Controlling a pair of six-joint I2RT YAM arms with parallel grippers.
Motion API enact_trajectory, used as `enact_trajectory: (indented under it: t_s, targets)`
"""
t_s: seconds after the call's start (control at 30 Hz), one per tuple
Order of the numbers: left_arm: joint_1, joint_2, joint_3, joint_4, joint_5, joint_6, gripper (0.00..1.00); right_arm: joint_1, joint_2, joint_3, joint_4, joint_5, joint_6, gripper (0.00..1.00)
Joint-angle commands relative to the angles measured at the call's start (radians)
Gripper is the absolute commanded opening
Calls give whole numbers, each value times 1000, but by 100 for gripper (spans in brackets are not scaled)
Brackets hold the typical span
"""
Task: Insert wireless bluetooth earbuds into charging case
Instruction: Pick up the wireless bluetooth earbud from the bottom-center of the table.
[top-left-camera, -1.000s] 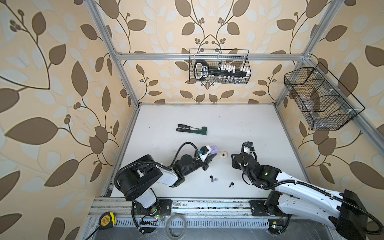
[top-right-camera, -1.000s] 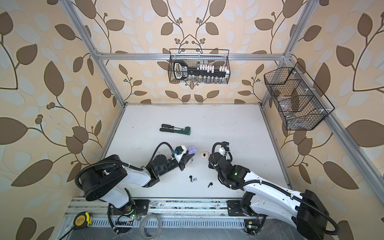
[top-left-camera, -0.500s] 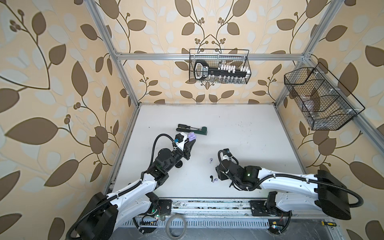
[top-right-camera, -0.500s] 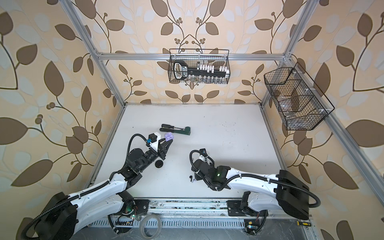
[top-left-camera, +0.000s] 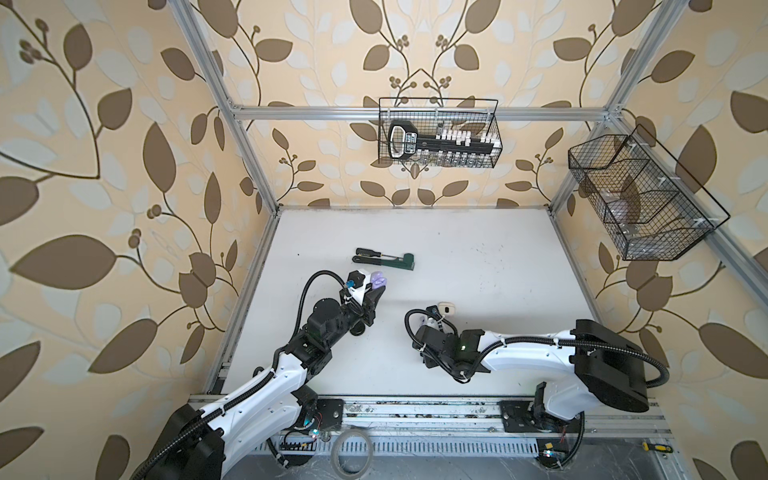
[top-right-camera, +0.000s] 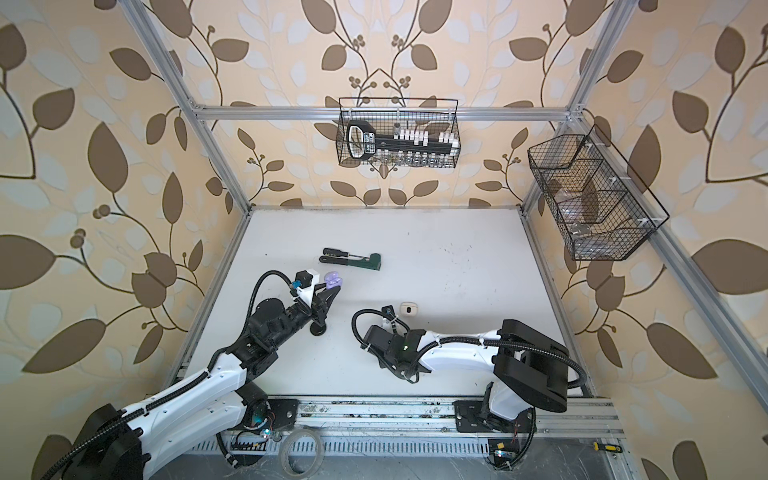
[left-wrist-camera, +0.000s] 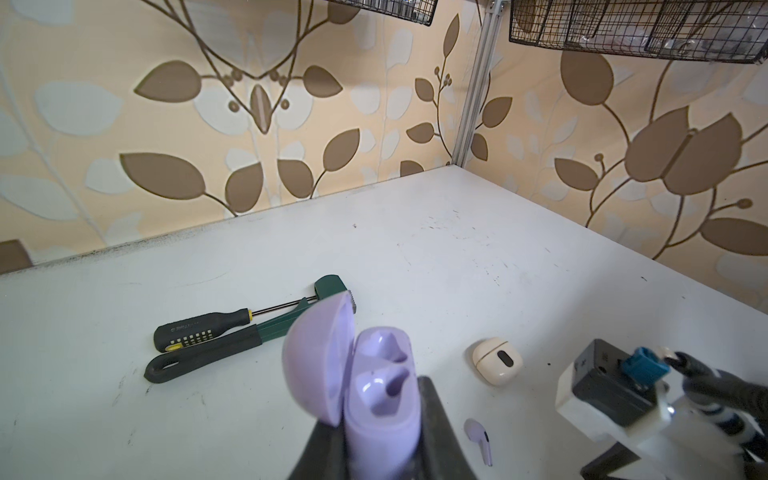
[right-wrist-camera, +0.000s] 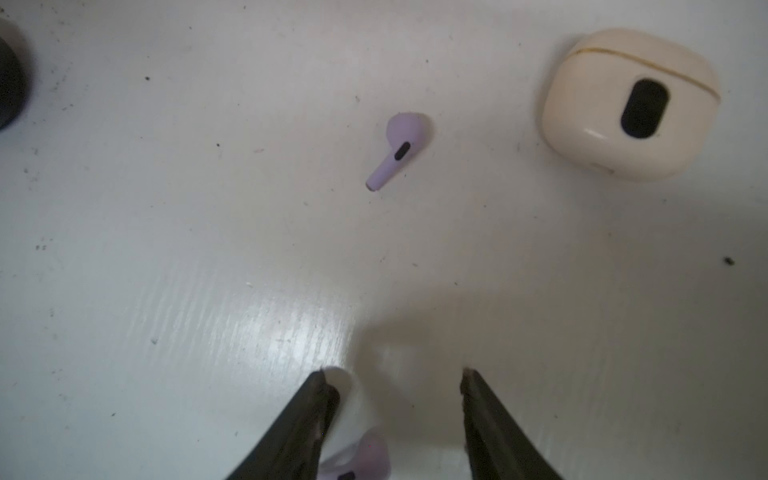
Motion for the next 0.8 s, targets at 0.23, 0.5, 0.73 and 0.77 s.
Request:
enact_trajectory:
  t_s: [0.23,0.5,0.73,0.77]
  targets:
    - [15,-17,-5,18,12,10,0,38,15,-3,-47,30,55,50]
    - [15,-12,-1,14,11,16,0,69,26,-16,-79,34,91,52]
    - [15,-21,-7,19,15,11,0,91,36,-16,-105,44,112,49]
    - [16,-24,-6,12,14,14,0,92,39,-16,-109,46,115,49]
